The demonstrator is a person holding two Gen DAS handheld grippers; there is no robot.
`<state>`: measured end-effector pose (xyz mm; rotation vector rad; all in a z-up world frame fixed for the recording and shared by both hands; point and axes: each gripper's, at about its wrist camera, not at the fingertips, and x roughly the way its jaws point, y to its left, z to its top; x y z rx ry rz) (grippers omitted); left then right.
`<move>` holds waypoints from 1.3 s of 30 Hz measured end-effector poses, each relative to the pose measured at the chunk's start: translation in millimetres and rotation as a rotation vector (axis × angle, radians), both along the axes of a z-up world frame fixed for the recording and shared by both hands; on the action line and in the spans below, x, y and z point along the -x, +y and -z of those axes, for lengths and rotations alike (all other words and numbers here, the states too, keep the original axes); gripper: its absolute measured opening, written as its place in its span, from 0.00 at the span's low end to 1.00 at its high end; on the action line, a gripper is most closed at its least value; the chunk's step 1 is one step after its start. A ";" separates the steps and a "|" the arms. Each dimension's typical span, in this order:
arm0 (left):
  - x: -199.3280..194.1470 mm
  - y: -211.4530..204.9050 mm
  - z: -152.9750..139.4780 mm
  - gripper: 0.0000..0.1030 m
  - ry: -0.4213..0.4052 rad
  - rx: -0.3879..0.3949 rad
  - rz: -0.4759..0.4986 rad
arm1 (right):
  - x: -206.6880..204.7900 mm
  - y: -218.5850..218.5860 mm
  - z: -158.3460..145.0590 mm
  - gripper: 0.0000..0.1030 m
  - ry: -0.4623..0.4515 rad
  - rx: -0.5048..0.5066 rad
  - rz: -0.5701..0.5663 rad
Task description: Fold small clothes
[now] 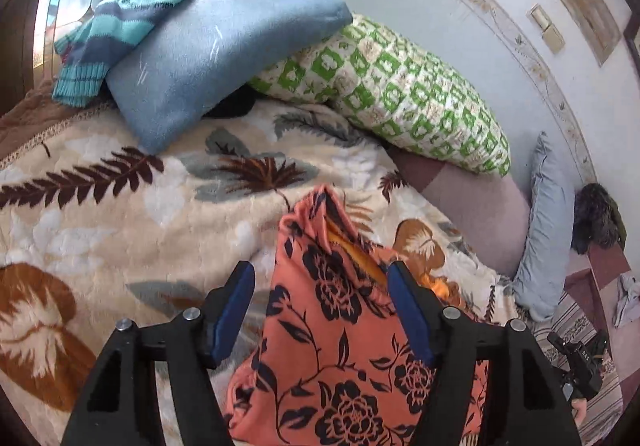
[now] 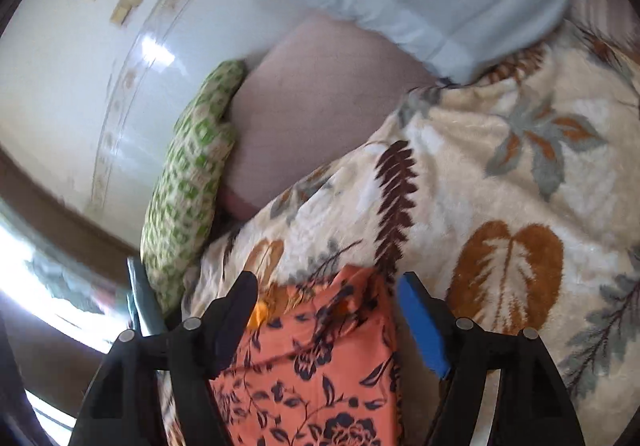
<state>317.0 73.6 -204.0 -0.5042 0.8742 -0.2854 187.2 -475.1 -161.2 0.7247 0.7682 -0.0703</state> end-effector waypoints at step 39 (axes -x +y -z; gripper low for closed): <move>-23.3 18.0 54.2 0.68 0.246 -0.123 0.026 | -251.9 381.2 93.6 0.39 0.312 0.298 -0.434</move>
